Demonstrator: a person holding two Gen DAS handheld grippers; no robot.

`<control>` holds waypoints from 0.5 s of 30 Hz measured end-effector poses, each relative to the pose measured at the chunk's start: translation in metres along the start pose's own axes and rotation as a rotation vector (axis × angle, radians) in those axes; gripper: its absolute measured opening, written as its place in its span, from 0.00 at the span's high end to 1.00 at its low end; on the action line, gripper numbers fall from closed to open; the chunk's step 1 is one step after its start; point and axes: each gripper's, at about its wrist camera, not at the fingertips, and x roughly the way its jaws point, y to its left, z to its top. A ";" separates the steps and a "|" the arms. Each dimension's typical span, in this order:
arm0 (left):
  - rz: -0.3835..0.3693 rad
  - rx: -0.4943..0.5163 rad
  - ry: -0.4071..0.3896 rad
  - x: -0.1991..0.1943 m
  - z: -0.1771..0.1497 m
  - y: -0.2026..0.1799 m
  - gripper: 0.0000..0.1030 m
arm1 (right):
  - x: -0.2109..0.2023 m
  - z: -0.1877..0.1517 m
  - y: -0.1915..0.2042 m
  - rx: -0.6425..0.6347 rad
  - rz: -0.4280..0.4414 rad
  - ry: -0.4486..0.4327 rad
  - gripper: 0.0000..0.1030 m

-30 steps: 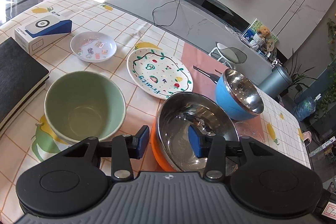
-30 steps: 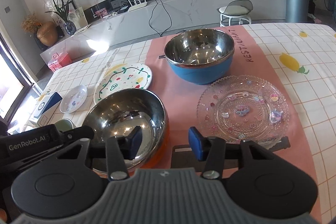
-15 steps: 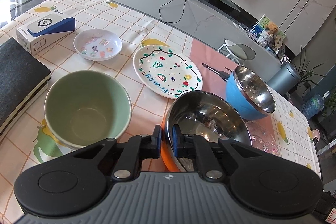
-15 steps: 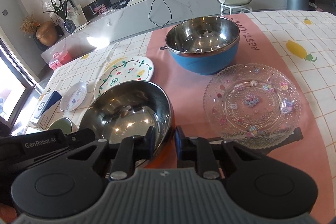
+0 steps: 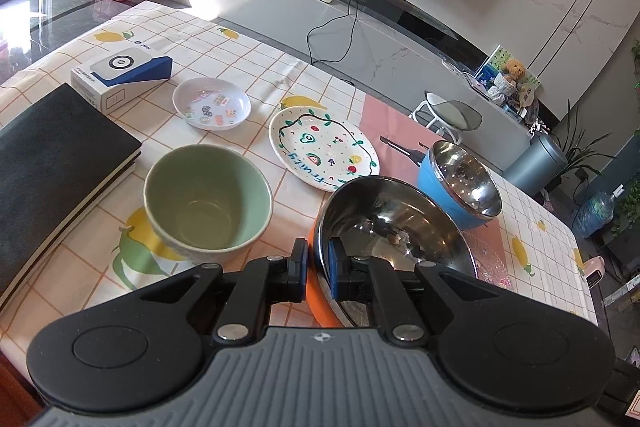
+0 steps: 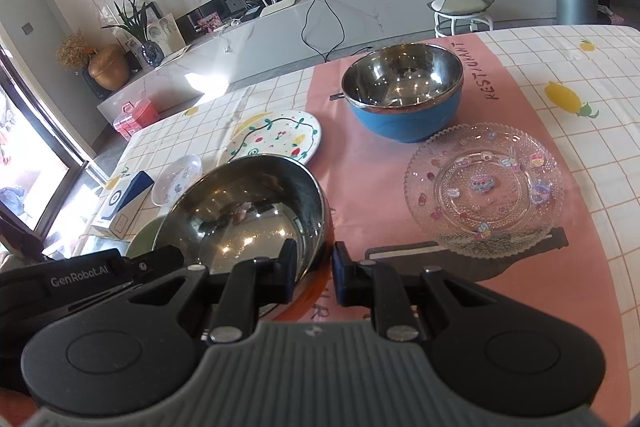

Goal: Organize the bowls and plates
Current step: 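Lift the orange-based steel bowl with both grippers and carry it toward the blue-based bowl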

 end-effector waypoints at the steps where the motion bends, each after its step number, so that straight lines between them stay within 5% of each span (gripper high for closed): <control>1: 0.001 -0.001 -0.002 -0.005 -0.001 0.001 0.89 | -0.005 -0.002 0.001 0.001 0.007 0.002 0.83; 15: 0.033 -0.027 0.008 -0.044 -0.025 0.027 0.89 | -0.038 -0.041 0.025 -0.058 0.049 0.043 0.83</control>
